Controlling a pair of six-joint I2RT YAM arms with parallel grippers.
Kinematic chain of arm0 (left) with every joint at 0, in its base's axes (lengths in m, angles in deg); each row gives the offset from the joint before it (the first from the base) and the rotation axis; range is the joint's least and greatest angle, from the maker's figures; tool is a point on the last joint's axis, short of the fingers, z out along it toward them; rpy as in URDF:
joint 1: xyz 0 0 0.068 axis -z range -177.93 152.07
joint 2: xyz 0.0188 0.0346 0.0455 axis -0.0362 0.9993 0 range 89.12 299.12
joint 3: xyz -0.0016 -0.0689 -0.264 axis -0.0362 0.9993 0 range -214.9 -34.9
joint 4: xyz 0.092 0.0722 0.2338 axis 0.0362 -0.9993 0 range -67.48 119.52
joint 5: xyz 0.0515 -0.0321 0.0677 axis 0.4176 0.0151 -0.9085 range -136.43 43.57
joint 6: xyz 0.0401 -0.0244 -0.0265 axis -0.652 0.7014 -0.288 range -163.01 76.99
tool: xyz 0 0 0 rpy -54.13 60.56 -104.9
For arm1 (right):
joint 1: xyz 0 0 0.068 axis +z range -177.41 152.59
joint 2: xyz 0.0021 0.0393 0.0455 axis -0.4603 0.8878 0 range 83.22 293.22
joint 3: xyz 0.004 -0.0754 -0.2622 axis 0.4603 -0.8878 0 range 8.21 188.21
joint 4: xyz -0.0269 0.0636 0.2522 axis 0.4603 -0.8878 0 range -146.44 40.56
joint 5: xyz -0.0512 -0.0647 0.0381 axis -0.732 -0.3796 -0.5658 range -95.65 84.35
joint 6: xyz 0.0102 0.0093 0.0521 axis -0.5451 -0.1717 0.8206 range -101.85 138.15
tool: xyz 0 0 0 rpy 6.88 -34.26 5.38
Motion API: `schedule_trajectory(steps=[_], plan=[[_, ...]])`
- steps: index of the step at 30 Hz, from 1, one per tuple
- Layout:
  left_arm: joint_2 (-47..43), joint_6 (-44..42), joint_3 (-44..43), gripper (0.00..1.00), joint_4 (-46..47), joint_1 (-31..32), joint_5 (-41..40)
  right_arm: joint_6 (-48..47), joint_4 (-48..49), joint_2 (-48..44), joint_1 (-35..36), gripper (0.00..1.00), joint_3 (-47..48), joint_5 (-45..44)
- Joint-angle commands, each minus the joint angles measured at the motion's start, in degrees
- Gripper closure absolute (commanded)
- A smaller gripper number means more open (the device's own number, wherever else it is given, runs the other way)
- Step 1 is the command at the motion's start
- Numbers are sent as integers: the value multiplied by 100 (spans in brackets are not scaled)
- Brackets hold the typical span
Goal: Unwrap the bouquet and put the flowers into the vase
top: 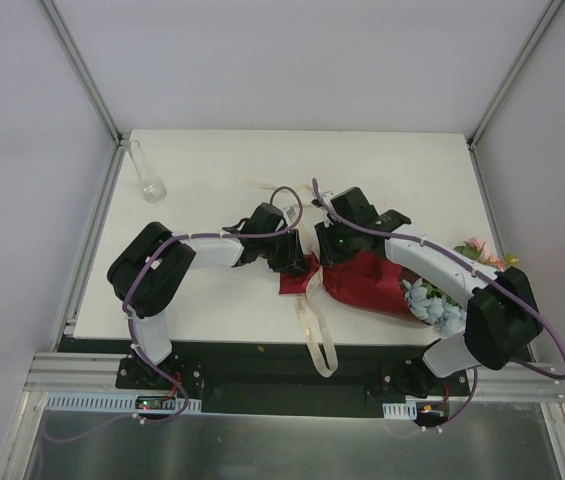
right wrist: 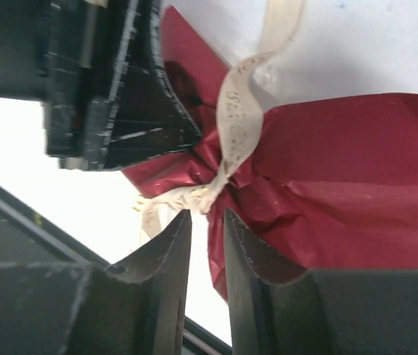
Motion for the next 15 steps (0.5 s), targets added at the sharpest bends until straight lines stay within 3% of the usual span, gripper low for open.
schedule_trajectory(steps=[1, 15], plan=[[-211, -99, 62, 66, 48, 64, 64, -789, -243, 267, 126, 74, 177, -624], [-238, -82, 88, 65, 48, 90, 56, -913, 223, 794, 153, 74, 352, -167]])
